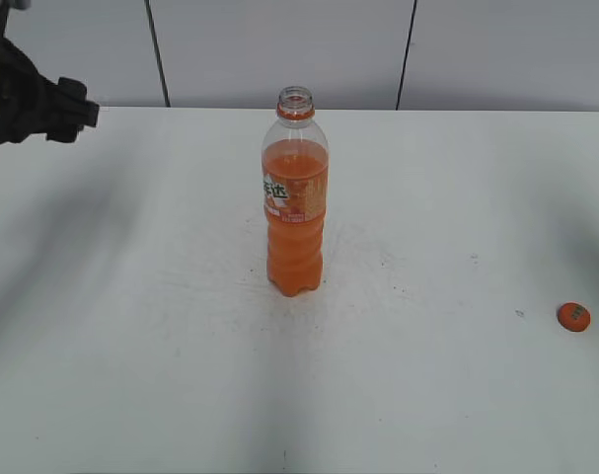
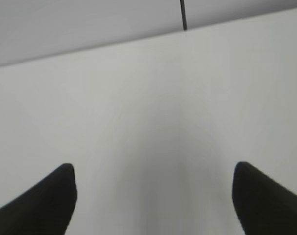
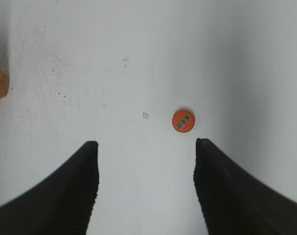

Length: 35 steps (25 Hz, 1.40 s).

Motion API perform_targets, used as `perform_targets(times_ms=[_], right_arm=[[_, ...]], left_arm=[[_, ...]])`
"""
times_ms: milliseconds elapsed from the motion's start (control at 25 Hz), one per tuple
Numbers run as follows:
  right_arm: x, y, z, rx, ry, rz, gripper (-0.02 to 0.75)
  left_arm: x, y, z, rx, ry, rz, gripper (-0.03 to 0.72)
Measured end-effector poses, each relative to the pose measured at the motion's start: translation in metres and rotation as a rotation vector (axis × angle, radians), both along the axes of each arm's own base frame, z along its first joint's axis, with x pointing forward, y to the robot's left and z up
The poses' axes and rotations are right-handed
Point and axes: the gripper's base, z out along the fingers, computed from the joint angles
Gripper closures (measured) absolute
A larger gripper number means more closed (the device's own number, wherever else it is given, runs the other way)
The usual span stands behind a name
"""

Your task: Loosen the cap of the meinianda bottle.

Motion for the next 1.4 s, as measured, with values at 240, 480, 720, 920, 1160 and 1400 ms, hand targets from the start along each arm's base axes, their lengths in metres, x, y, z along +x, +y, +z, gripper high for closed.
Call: perform_targets(times_ms=[240, 480, 720, 920, 1160, 1400], right_arm=[[-0.004, -0.001, -0.002, -0.014, 0.046, 0.016, 0.277], [-0.012, -0.002, -0.005, -0.042, 0.134, 0.043, 0.277], [-0.021, -0.004, -0.006, -0.067, 0.221, 0.067, 0.277], [-0.028, -0.004, 0.002, -0.076, 0.191, 0.046, 0.277], [-0.072, 0.001, 0.006, -0.082, 0.137, 0.039, 0.277], [-0.133, 0.007, -0.005, -0.093, 0.072, 0.035, 0.277]], left_arm=[[-0.013, -0.006, -0.013, -0.087, 0.21, -0.005, 0.098], [-0.028, -0.007, -0.005, -0.072, 0.513, 0.011, 0.098], [-0.044, -0.007, -0.001, -0.069, 0.713, 0.038, 0.117], [-0.057, -0.003, -0.001, -0.041, 0.814, 0.059, 0.151], [-0.099, 0.008, 0.01, -0.064, 0.784, 0.051, 0.185], [-0.156, 0.023, 0.037, -0.122, 0.578, 0.012, 0.193]])
